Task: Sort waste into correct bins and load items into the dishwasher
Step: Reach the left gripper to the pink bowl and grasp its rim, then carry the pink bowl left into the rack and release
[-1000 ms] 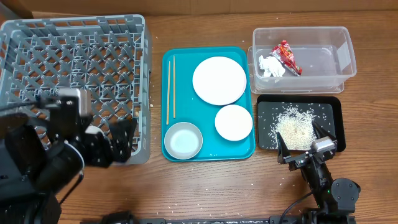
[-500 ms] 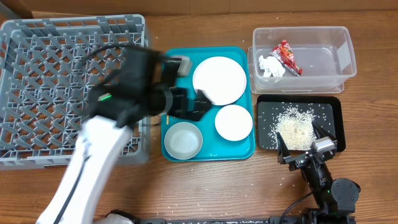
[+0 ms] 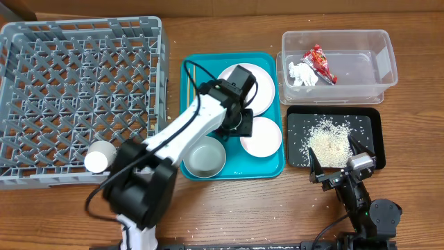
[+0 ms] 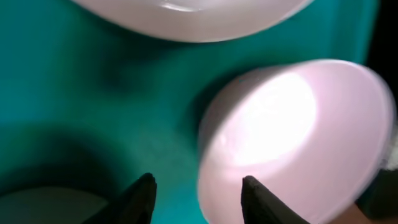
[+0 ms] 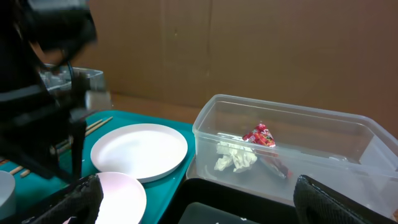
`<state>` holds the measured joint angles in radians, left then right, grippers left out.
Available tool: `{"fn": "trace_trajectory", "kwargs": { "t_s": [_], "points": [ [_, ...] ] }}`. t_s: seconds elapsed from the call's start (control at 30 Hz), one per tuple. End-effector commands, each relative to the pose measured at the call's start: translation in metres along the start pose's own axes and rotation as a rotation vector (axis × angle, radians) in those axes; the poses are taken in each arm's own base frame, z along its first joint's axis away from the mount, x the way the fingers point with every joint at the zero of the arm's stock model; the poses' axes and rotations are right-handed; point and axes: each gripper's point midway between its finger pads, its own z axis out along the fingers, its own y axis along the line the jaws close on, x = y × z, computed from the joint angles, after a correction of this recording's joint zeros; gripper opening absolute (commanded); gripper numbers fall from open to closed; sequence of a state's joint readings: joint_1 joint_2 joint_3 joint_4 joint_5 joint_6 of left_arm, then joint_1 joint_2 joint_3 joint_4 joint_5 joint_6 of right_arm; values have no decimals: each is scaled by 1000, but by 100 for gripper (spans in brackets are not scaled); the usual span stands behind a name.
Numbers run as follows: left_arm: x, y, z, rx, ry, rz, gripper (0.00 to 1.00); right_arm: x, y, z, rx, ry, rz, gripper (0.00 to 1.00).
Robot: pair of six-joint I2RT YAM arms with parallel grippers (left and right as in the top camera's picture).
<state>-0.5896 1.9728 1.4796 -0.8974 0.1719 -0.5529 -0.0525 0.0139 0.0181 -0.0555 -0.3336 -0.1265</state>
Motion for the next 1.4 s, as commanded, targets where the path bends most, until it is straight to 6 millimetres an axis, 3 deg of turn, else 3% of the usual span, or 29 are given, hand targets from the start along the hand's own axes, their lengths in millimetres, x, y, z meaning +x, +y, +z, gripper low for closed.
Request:
{"fn": "trace_trajectory", "kwargs": {
  "t_s": [0.0, 0.03, 0.1, 0.23, 0.33, 0.4, 0.43, 0.47, 0.6, 0.7, 0.8, 0.9, 0.97, 1.13, 1.37],
  "points": [
    [5, 6, 22, -36, 43, -53, 38, 2, 0, 0, -1, -1, 7, 100],
    [7, 5, 26, -26, 59, -54, 31, 2, 0, 0, -1, -1, 7, 100],
    [9, 2, 28, -6, 77, -58, 5, 2, 0, 0, -1, -1, 7, 100],
    [-4, 0, 9, 15, 45, -73, 4, 2, 0, 0, -1, -1, 7, 100],
    [-20, 2, -33, 25, -12, -95, 4, 2, 0, 0, -1, -1, 7, 100],
    [-29, 13, -61, -14, -62, -111, 4, 2, 0, 0, -1, -1, 7, 100],
    [-33, 26, -77, -62, -96, -123, 4, 2, 0, 0, -1, -1, 7, 100],
    [-41, 61, -112, -213, -183, -147, 4, 2, 0, 0, -1, -1, 7, 100],
    [-46, 156, -189, -657, -360, -220, 4, 2, 0, 0, -1, -1, 7, 99],
    [-38, 214, -229, -898, -399, -303, 4, 2, 0, 0, -1, -1, 7, 99],
    [-35, 257, -251, -1042, -399, -374, 4, 2, 0, 0, -1, -1, 7, 100],
    [-32, 295, -267, -1171, -397, -437, 4, 2, 0, 0, -1, -1, 7, 100],
    [-35, 304, -265, -1190, -393, -454, 4, 2, 0, 0, -1, -1, 7, 100],
    [-46, 310, -254, -1243, -387, -437, 4, 2, 0, 0, -1, -1, 7, 100],
    [-62, 308, -214, -1301, -311, -352, 4, 2, 0, 0, -1, -1, 7, 100]
  ]
}}
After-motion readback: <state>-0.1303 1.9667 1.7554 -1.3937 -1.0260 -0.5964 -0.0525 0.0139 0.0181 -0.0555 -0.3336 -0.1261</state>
